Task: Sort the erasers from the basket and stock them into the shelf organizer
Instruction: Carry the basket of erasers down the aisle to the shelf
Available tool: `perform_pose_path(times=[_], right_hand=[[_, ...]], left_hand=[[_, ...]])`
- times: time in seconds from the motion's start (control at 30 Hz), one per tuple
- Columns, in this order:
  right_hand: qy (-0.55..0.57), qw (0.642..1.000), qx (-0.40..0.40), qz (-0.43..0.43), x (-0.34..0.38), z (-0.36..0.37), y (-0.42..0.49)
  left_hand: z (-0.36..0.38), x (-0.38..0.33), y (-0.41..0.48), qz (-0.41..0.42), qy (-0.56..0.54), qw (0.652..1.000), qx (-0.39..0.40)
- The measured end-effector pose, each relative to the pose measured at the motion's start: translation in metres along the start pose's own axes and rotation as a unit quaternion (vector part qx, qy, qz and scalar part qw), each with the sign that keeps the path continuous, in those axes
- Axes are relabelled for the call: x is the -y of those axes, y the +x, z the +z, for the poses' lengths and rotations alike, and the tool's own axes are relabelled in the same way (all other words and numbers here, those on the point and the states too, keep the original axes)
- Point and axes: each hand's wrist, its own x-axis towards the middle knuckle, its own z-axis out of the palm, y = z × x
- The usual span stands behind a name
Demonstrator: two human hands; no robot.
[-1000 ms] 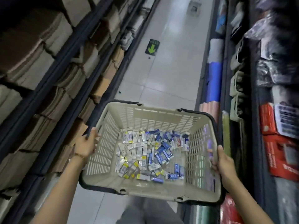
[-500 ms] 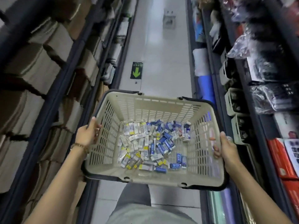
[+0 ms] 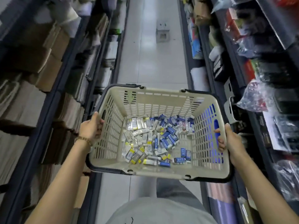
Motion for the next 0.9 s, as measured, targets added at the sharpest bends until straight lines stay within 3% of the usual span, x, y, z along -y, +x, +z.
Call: perform_pose_path(times=[0.33, 0.9], right_hand=[[-0.052, 0.997, 0.050, -0.009, 0.180, 0.094, 0.202], [-0.012, 1.000, 0.024, -0.005, 0.427, 0.259, 0.559]], left_hand=[[0.074, -0.137, 0.172, -0.019, -0.001, 0.999, -0.051], [0.222, -0.447, 0.562, -0.018, -0.013, 1.000, 0.008]])
